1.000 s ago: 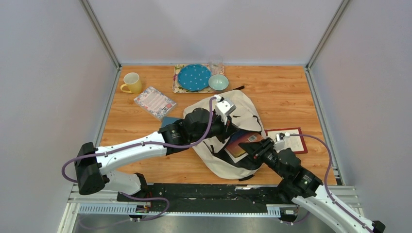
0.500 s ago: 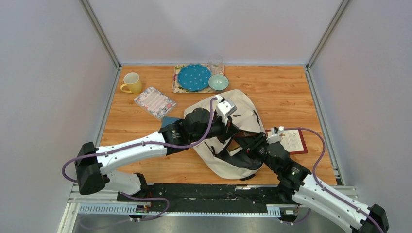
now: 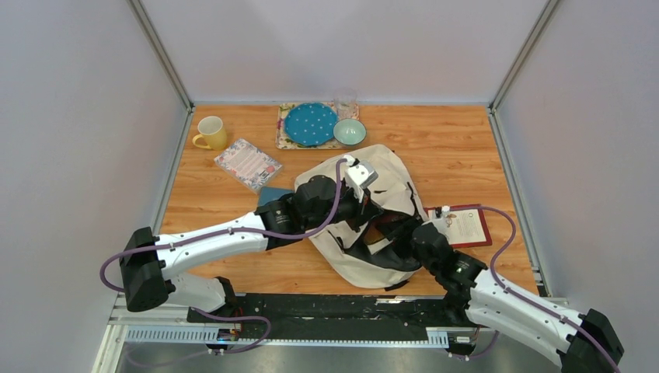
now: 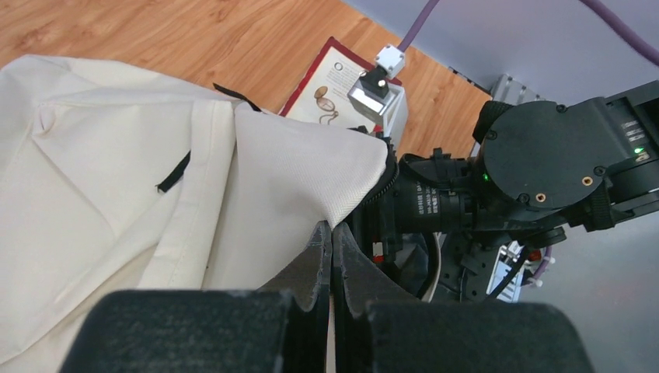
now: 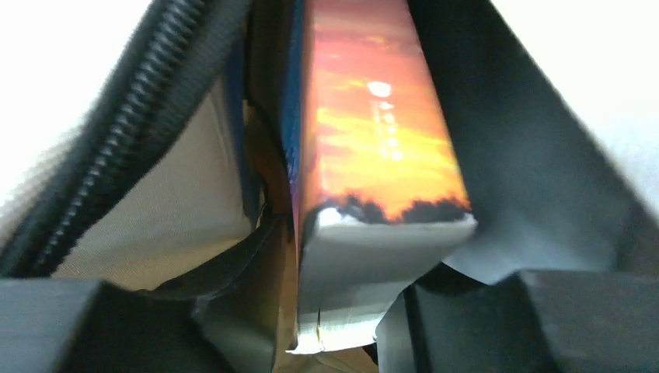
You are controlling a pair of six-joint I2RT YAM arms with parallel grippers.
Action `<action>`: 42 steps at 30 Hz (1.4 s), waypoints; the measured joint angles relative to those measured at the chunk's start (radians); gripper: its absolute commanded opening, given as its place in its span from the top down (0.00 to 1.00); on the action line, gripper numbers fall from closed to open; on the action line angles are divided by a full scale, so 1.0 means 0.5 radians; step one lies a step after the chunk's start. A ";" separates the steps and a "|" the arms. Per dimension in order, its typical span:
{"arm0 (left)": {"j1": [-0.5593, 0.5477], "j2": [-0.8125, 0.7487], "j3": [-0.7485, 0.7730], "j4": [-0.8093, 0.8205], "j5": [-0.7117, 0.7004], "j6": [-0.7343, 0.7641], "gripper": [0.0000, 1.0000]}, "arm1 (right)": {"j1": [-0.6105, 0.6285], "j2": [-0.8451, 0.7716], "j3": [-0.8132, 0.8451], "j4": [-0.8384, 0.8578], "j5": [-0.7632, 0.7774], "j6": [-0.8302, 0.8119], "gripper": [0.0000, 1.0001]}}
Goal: Pack the student bag
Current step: Place the book in the student bag.
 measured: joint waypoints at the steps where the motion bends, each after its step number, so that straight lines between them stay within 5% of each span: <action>1: 0.000 -0.001 -0.022 0.009 -0.002 -0.001 1.00 | 0.000 -0.011 0.000 -0.061 0.003 0.018 0.40; 5: 0.000 -0.008 -0.108 0.040 -0.011 -0.008 1.00 | 0.000 -0.139 -0.060 -0.245 0.007 0.067 0.38; 8: 0.000 -0.008 -0.150 0.060 -0.009 -0.016 1.00 | 0.001 -0.303 -0.177 -0.290 -0.006 0.099 0.51; 10: -0.001 -0.008 -0.164 0.072 -0.007 -0.024 1.00 | 0.001 -0.404 -0.230 -0.336 -0.008 0.114 0.84; 12: -0.001 -0.008 -0.164 0.081 -0.001 -0.033 1.00 | 0.002 -0.491 -0.252 -0.364 -0.005 0.137 1.00; 29: -0.002 -0.005 -0.147 0.155 0.039 -0.061 1.00 | -0.002 -0.475 -0.317 0.192 -0.179 0.043 1.00; 42: 0.000 0.016 -0.114 0.159 0.092 -0.072 1.00 | -0.002 0.591 -0.166 0.958 -0.144 0.012 1.00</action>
